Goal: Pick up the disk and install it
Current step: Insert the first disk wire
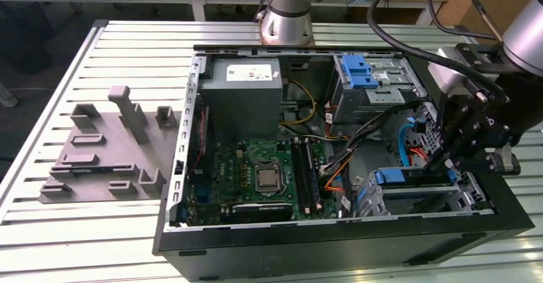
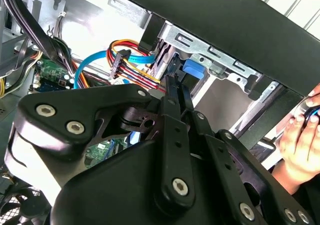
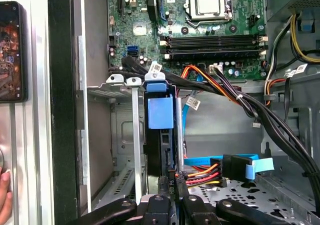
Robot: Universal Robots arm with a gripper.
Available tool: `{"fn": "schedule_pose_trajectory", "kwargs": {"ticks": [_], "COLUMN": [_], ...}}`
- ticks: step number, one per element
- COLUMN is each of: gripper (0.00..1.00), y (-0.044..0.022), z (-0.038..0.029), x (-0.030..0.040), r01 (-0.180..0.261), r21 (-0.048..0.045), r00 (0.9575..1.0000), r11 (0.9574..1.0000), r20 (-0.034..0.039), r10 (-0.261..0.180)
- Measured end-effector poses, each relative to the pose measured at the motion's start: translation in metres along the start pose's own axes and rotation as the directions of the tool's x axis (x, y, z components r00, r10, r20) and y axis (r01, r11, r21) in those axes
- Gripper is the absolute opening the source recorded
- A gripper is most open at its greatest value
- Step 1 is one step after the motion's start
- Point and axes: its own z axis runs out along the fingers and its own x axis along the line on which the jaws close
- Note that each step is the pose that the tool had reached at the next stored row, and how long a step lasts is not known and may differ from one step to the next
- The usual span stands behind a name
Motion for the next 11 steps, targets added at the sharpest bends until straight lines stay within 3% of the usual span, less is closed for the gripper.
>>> {"fn": "schedule_pose_trajectory", "kwargs": {"ticks": [11], "gripper": [0.16], "y": [-0.0013], "z": [0.002], "x": [0.0029], "r01": [-0.001], "r21": [-0.0045], "r00": [1.0], "r11": [1.0], "r20": [0.0013], "r10": [0.001]}}
